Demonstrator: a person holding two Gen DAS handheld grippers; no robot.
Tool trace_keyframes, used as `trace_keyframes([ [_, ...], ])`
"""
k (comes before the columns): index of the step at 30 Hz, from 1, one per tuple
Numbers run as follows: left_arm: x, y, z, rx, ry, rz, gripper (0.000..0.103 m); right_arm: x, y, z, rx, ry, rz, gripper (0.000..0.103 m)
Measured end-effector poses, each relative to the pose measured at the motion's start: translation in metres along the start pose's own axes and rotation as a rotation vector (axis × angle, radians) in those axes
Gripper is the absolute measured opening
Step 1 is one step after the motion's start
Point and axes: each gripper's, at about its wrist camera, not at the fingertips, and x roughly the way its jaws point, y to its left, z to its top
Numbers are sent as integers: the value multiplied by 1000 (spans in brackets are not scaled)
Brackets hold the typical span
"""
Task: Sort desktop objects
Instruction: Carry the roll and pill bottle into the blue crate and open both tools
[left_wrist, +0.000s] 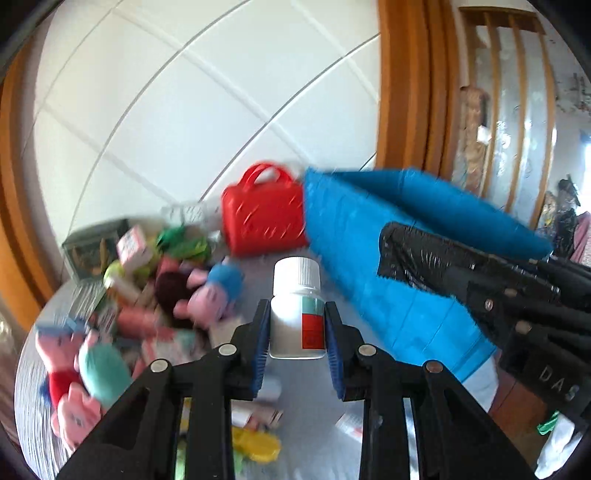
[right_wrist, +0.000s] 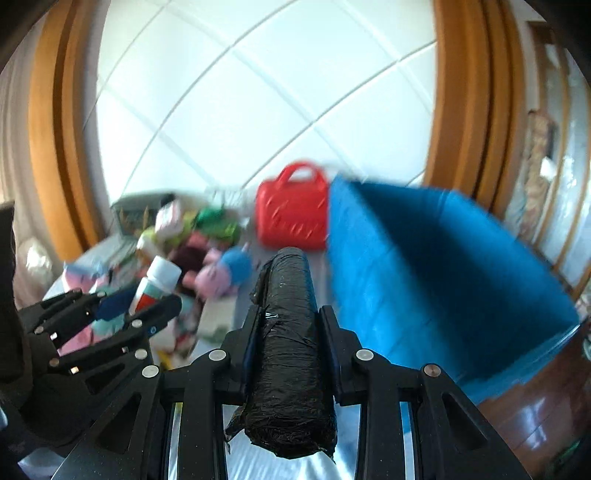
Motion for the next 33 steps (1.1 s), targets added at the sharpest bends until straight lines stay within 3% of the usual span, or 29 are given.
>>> trace_keyframes([
  [7,16,-87,80,21,-9,-68,27,-19,-95,60,20,-72,-54,30],
  [11,51,-151,129,-22,15,-147,27,-6,-171,87,-13,-63,-65,30],
  [15,104,-204,172,-62,74,-121,27,37,-246,116,-44,11,-53,30],
  [19,183,-244,201,-93,208,-84,27,108,-303,137,-77,140,-44,30],
  [25,318,-276,182,-71,479,10,27,235,-358,117,-75,381,17,30],
  [30,402,-283,148,-79,665,89,27,328,-372,68,-61,590,61,30],
  [33,442,-284,116,-133,776,91,27,370,-369,32,-89,718,53,30],
])
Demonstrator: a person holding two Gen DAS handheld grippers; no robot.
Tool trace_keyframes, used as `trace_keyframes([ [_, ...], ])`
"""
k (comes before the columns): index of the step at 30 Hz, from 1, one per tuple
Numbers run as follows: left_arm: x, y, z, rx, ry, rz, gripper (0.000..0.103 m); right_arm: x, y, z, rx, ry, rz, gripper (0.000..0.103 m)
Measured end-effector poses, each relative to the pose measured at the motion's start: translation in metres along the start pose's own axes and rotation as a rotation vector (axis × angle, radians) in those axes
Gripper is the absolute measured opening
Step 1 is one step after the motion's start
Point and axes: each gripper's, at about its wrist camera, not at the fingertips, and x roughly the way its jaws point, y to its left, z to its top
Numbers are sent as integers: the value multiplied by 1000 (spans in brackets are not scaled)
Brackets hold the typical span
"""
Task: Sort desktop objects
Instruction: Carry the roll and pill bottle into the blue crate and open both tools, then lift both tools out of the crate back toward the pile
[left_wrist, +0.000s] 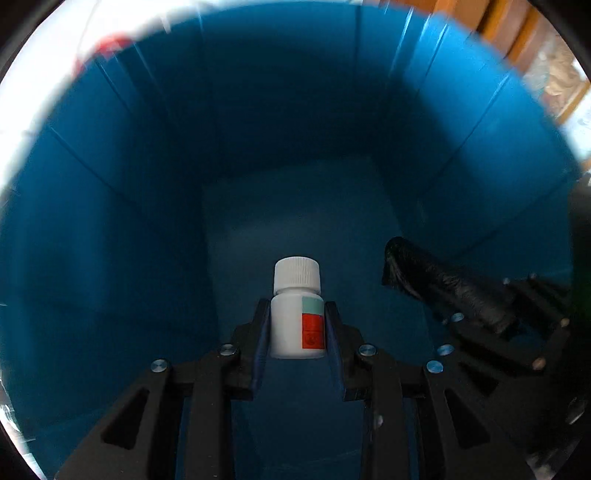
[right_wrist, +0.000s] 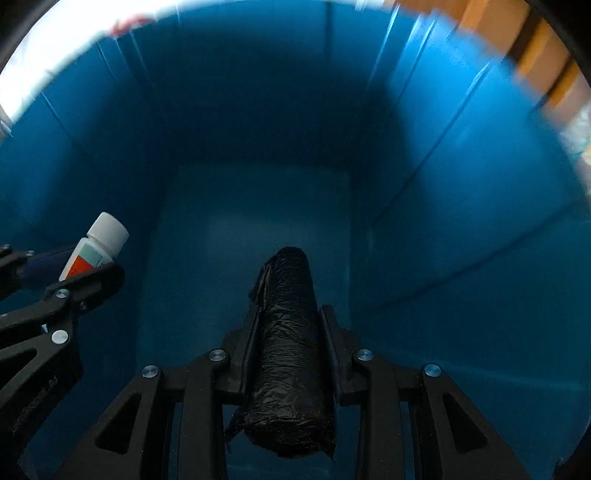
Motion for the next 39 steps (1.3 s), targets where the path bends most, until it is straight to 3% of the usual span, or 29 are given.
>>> trace_keyframes([
  [5,67,-3,-10,-2,165,64,27,73,5,-27,-51,231,-49,30],
  [7,84,-8,-17,54,227,100,27,88,8,-39,-81,293,-76,30],
  [9,97,-10,-26,91,270,144,27,95,11,-44,-96,322,-82,31],
  [16,128,-1,-42,99,390,157,27,119,12,-55,-110,417,-93,31],
  [20,132,-2,-45,104,400,163,29,124,18,-59,-135,437,-99,31],
  [22,134,-2,-42,110,404,167,40,125,12,-60,-122,446,-82,31],
  [24,134,-5,-41,119,401,169,61,127,11,-63,-133,456,-92,31],
  [25,134,-6,-38,123,398,169,63,129,3,-63,-138,456,-94,31],
  [28,126,-8,-35,122,372,164,63,124,-3,-53,-125,433,-79,34],
  [33,97,3,-37,71,313,139,63,88,-12,-40,-75,337,-54,53],
  [37,53,3,-37,56,221,92,63,42,-13,-42,-93,250,-33,55],
  [39,26,3,-40,61,158,73,63,12,-13,-41,-118,191,-30,64],
])
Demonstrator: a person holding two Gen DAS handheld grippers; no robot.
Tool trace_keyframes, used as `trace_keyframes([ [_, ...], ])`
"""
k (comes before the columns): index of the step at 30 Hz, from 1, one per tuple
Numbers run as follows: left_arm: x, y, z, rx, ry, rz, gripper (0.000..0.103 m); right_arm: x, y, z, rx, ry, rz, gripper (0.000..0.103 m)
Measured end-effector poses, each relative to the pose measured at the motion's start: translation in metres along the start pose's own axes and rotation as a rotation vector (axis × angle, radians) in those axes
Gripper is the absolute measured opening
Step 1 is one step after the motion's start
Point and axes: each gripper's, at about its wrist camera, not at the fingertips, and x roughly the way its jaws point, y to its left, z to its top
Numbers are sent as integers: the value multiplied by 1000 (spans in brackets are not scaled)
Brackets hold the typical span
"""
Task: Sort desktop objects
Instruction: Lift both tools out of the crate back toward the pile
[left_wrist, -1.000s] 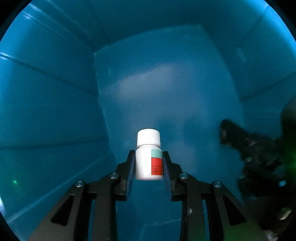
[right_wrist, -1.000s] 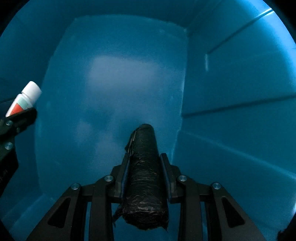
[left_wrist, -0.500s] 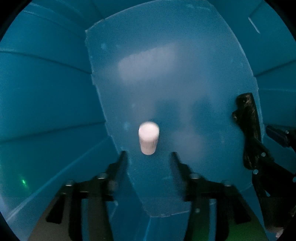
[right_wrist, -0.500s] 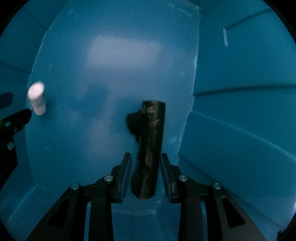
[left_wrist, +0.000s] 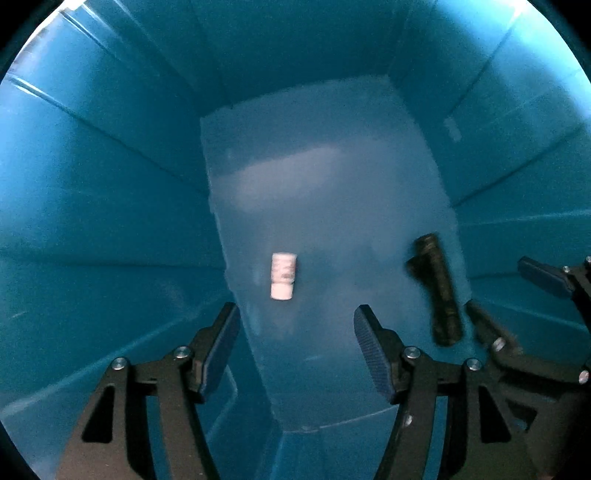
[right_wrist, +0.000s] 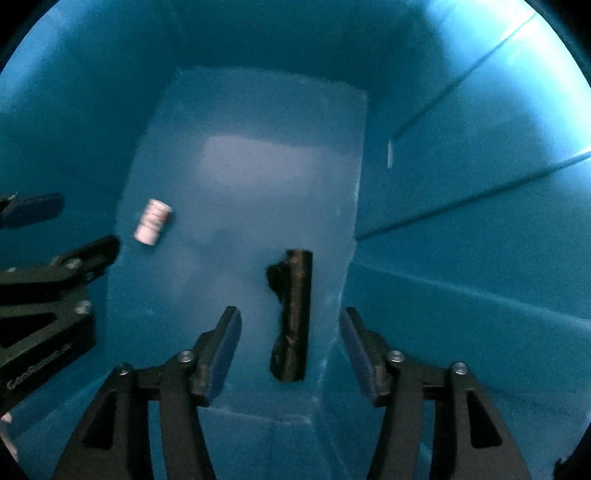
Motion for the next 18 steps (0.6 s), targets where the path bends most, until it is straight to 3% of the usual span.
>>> trace_keyframes([
  [7,-121,9,-44,25,-315,-34,63,-94,21,-50,-32,-251,-10,71],
  [14,-211,33,-136,36,-610,-67,63,-164,44,-110,-35,-494,47,93],
  [18,-248,54,-189,16,-751,-37,79,-200,75,-137,-45,-621,55,100],
])
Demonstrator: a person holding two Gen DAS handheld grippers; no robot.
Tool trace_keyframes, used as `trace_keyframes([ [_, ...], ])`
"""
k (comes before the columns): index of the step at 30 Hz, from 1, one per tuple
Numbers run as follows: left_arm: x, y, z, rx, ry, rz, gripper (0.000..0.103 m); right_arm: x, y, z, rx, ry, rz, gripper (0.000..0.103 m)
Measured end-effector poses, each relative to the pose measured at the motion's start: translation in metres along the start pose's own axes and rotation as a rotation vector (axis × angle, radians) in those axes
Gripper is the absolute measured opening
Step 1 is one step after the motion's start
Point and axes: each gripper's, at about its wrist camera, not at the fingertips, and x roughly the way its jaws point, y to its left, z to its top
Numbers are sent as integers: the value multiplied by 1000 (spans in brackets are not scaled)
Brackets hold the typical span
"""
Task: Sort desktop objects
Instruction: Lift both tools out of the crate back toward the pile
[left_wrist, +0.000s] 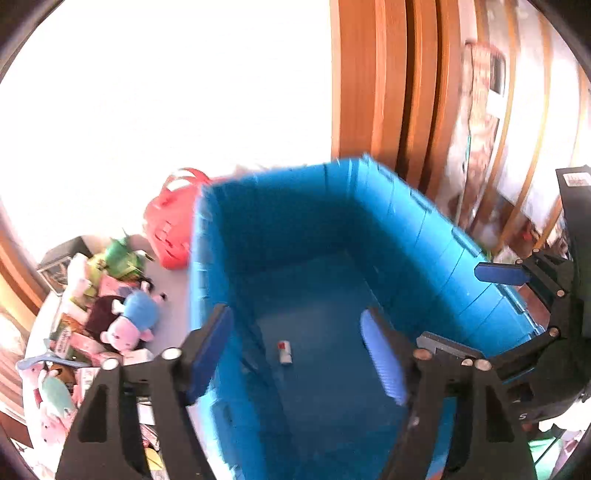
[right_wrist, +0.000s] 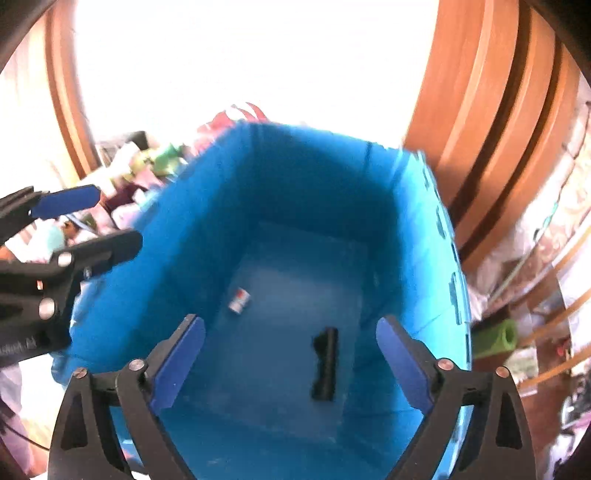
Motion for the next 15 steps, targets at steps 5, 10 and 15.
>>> trace_keyframes([
  [5,-53,34,-36,-28,-115,46,81,-41,56,-2,-49,-129,-41,102],
  [10,-92,98,-81,-70,-179,83,81,-61,119,-8,-80,-204,-26,103],
  [15,-122,184,-128,-127,-192,119,81,-74,199,-3,-107,-263,6,103],
])
